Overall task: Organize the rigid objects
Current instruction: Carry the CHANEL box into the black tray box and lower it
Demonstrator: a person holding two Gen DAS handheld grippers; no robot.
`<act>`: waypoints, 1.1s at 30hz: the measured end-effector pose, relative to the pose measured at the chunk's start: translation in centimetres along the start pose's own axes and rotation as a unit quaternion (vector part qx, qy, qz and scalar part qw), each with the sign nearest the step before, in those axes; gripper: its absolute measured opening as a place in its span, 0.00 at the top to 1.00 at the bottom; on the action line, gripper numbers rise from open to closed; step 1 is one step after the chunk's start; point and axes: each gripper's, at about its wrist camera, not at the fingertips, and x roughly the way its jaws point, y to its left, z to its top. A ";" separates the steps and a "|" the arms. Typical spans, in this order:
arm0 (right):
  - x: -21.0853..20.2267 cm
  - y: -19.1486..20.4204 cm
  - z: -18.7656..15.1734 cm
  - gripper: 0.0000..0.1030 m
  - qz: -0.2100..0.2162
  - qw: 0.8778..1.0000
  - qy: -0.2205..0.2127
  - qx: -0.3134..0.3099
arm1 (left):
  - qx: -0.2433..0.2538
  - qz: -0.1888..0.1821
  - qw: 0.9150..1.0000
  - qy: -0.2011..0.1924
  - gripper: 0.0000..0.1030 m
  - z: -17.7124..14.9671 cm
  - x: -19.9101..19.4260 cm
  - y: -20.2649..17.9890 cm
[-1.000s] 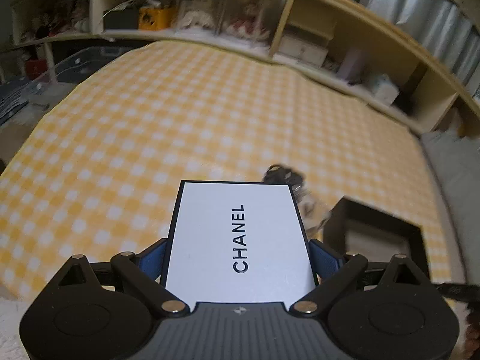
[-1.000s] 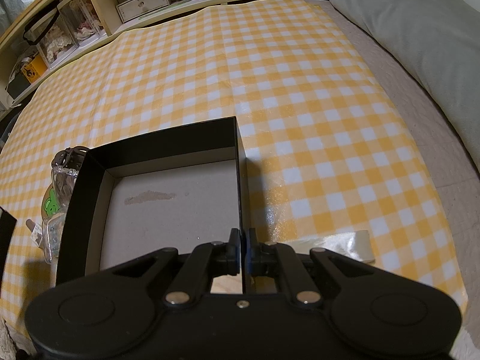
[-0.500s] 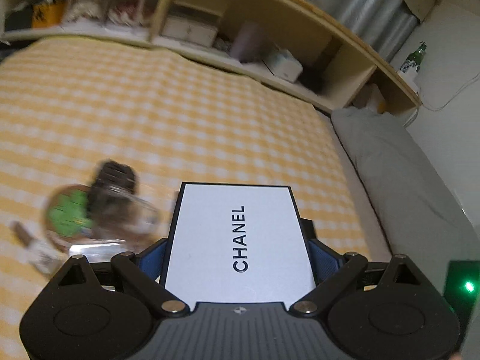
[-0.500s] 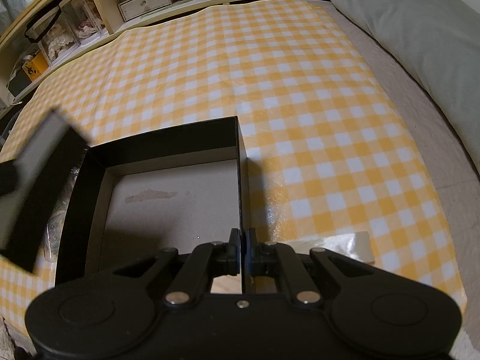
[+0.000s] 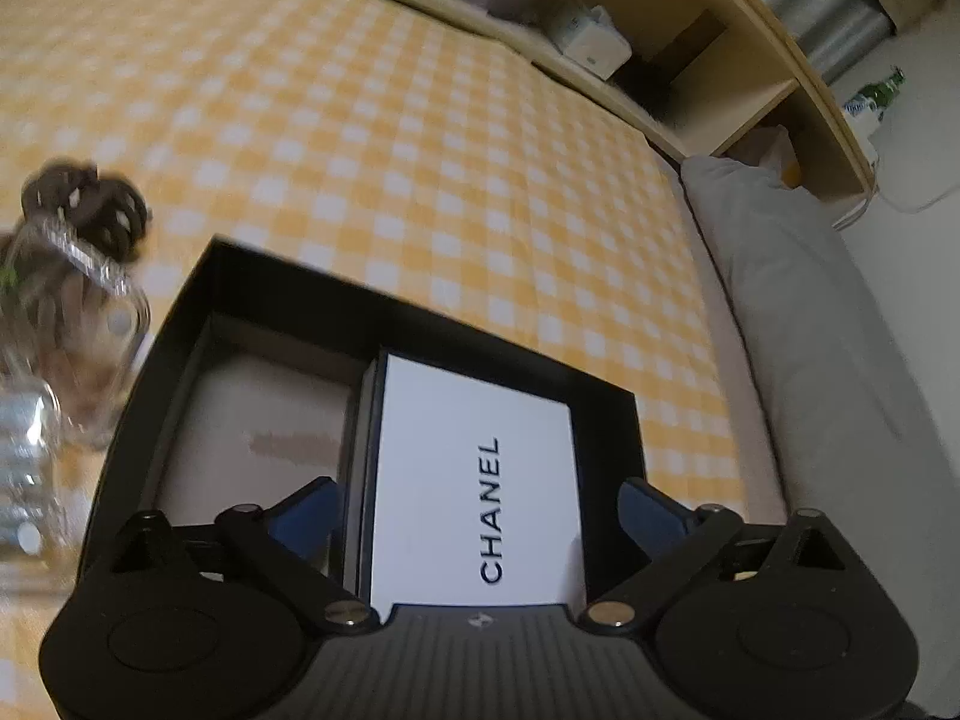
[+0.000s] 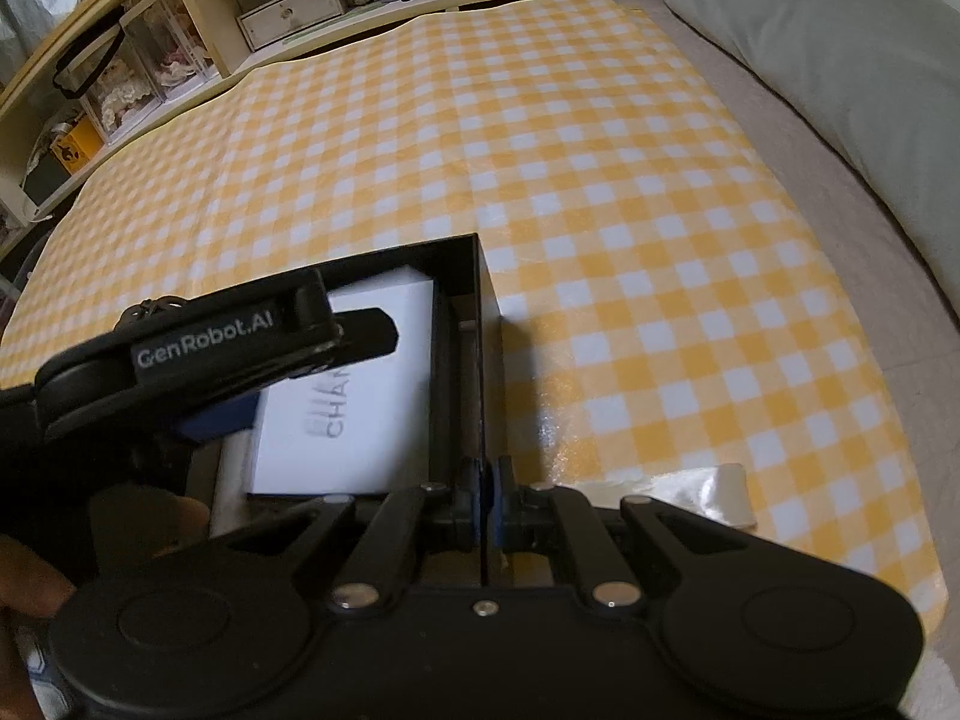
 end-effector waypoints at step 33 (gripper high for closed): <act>-2.0 -0.4 -0.8 0.89 0.000 1.000 0.002 0.000 | 0.056 -0.021 0.997 0.057 0.41 -0.8 -1.6 0.7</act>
